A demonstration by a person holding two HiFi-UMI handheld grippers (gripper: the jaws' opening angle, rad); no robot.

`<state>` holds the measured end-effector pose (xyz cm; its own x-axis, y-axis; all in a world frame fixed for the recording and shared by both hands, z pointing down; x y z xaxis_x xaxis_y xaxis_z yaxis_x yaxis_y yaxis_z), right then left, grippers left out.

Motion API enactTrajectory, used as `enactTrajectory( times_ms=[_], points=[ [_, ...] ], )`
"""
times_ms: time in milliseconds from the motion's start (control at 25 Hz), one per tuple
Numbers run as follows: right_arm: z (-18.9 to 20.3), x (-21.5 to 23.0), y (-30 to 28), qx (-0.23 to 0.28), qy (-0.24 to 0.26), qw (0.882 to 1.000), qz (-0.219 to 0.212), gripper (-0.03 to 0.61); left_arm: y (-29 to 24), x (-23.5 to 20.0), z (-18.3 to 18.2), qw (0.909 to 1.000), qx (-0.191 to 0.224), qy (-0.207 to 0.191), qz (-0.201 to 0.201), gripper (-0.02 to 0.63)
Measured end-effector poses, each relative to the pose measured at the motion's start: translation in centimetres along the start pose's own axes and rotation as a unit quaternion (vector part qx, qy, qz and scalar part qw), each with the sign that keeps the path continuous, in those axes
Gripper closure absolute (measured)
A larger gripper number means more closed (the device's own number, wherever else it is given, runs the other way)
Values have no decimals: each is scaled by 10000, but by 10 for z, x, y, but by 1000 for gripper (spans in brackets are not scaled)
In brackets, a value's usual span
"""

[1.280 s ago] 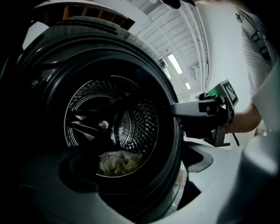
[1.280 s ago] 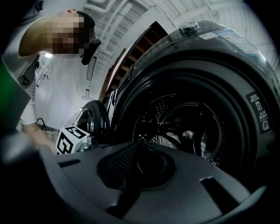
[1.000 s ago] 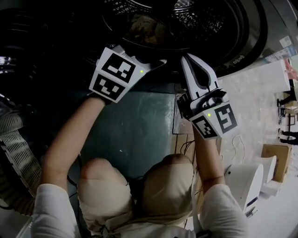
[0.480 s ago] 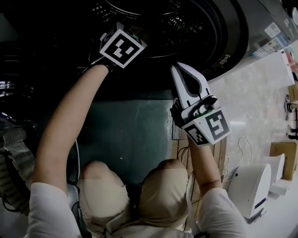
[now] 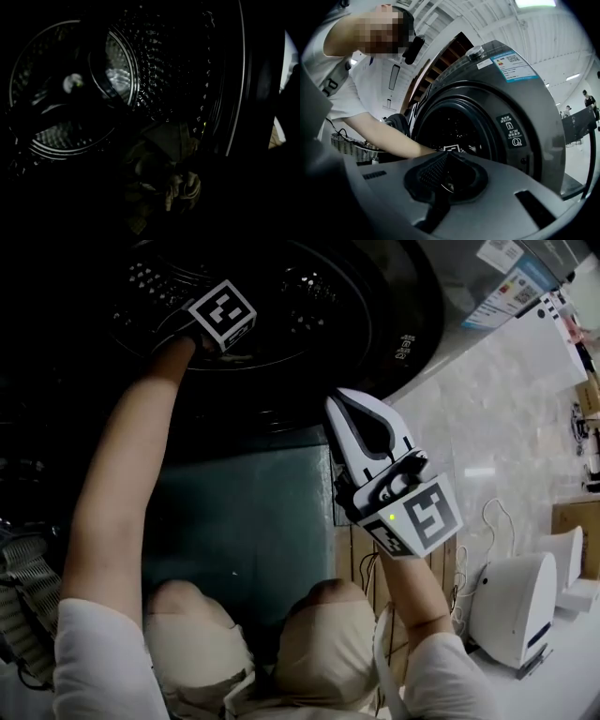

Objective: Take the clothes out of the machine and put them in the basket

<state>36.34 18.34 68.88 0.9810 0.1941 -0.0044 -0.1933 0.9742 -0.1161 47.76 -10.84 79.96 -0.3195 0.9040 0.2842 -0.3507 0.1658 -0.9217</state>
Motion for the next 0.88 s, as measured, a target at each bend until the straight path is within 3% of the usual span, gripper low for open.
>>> enactTrajectory(
  times_ms=[160, 280, 400, 600, 880],
  points=[
    [8, 4, 9, -109, 55, 9999, -19, 565, -24, -6, -10, 9967, -19, 369, 720, 29],
    [15, 9, 16, -177, 14, 9998, 31, 565, -44, -8, -17, 9958, -155, 439, 786, 29],
    [23, 12, 21, -253, -40, 9997, 46, 565, -65, -6, -17, 9964, -496, 246, 643, 29],
    [29, 15, 29, -313, -69, 9993, 174, 565, -81, 0, -15, 9902, -874, -43, 1087, 39],
    [18, 4, 30, -43, -52, 9999, 111, 565, -71, 25, -26, 9853, -739, -890, 1257, 305]
  ],
)
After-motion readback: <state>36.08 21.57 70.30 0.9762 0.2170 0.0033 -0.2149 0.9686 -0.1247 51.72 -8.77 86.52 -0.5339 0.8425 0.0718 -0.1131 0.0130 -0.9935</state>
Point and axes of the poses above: the fingertips, and each gripper's own axes: y backward along the fingers, x to its right, z out of its underside, the point moved 7 cm from there along y, backward along the fingers, and after that the axes turned 13 degrees about -x, right-handed, at the moved point
